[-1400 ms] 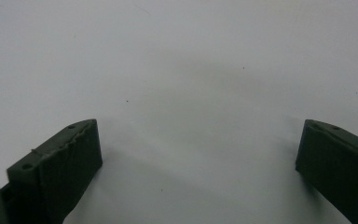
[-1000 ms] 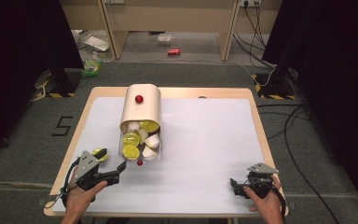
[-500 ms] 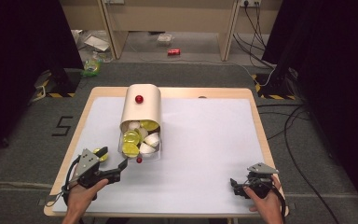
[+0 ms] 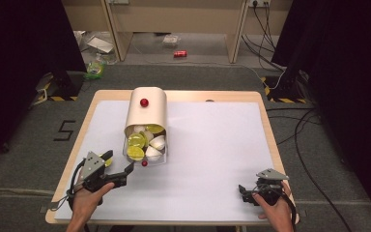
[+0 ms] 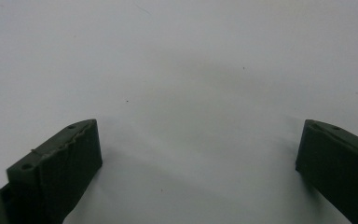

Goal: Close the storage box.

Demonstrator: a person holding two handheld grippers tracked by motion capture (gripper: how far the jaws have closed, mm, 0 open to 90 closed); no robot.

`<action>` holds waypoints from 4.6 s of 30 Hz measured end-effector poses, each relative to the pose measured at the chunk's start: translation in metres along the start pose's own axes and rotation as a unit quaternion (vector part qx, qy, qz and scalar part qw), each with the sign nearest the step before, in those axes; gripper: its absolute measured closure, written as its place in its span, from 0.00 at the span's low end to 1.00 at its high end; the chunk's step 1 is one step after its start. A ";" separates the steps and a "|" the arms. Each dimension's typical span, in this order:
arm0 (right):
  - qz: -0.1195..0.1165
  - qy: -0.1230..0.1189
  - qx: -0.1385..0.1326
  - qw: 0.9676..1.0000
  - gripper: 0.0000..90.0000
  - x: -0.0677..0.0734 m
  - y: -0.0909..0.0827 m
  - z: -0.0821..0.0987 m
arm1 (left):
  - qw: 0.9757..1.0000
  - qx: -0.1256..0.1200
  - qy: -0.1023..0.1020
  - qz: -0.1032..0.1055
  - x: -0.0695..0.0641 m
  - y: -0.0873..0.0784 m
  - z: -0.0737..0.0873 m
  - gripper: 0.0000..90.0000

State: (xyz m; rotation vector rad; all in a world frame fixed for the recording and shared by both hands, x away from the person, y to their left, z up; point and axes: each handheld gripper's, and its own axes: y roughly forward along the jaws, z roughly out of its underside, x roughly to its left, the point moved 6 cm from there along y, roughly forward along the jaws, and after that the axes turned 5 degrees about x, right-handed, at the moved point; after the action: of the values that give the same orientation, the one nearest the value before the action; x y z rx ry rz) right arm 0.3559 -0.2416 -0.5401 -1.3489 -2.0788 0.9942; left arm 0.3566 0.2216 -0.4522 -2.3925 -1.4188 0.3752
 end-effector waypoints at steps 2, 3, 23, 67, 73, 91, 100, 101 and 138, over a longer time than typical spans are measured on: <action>0.000 0.000 0.000 1.000 0.01 0.000 0.000 0.000 | 1.000 0.000 0.000 -0.001 0.001 0.001 -0.001 0.12; 0.000 0.000 0.000 1.000 0.01 0.000 0.000 0.000 | 1.000 0.000 0.001 -0.002 0.001 0.001 -0.001 0.12; 0.000 0.000 0.000 1.000 0.01 0.000 0.000 0.000 | 1.000 -0.001 0.001 -0.008 0.006 0.012 -0.007 0.12; 0.000 0.000 0.000 1.000 0.01 0.000 0.000 0.000 | 1.000 -0.001 -0.008 -0.015 0.014 0.030 -0.015 0.11; 0.000 0.000 0.000 1.000 0.01 0.000 0.000 0.000 | 1.000 -0.002 -0.009 -0.018 0.016 0.033 -0.016 0.10; 0.000 0.000 0.001 1.000 0.01 0.000 0.000 0.000 | 1.000 -0.002 -0.014 -0.022 0.019 0.039 -0.018 0.10; 0.000 0.000 0.001 1.000 0.01 0.000 0.000 0.000 | 1.000 -0.002 -0.015 -0.027 0.021 0.042 -0.020 0.11; 0.000 0.002 0.000 1.000 0.01 0.000 0.000 0.000 | 0.999 -0.003 -0.016 -0.028 0.021 0.042 -0.020 0.11; 0.000 0.002 0.000 1.000 0.01 0.000 0.000 0.000 | 0.999 -0.002 -0.015 -0.039 0.022 0.041 -0.022 0.17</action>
State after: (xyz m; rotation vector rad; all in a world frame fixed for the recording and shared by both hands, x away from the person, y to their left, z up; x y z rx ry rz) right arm 0.3558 -0.2416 -0.5401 -1.3494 -2.0760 0.9922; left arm 0.4073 0.2192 -0.4503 -2.3364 -1.5229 0.3903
